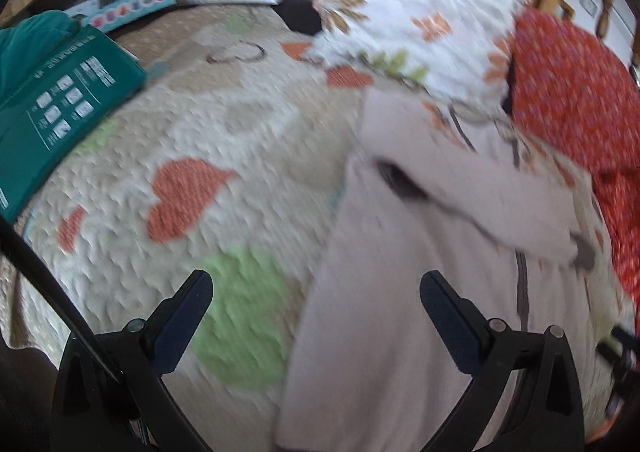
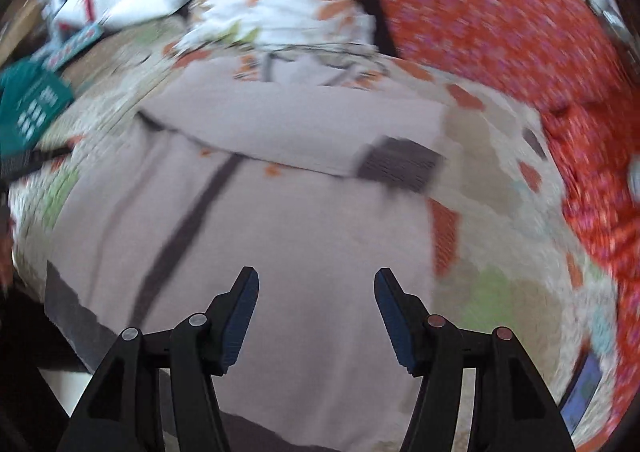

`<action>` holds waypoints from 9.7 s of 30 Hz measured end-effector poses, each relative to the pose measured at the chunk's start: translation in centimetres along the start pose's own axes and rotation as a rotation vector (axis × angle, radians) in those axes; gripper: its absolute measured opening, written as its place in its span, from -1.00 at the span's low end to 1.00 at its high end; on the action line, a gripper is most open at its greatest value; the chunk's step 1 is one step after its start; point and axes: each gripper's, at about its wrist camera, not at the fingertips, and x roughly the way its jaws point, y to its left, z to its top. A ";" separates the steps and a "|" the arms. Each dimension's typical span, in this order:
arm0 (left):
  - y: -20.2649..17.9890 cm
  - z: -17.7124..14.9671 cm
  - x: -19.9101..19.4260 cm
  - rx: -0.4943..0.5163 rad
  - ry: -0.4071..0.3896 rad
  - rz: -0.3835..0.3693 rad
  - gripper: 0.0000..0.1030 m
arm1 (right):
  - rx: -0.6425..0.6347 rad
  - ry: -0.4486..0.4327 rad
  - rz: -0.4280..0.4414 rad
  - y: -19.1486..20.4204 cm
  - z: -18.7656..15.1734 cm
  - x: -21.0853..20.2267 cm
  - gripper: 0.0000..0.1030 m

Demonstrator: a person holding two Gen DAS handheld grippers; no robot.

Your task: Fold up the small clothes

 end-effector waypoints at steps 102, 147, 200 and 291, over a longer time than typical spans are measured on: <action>-1.5 17.2 11.8 -0.235 0.015 -0.212 0.02 | 0.628 -0.050 0.401 -13.4 11.9 14.7 -0.18; -4.3 2.6 -2.0 0.034 -0.141 -0.106 0.58 | 0.475 -0.055 0.071 -12.8 1.9 2.9 0.24; -9.8 -4.6 3.3 0.253 0.065 0.033 0.94 | 0.414 -0.079 0.061 -9.1 2.3 1.6 0.35; -2.3 3.9 2.9 0.161 -0.005 -0.041 0.77 | 0.453 -0.037 0.127 -9.0 2.6 5.5 0.39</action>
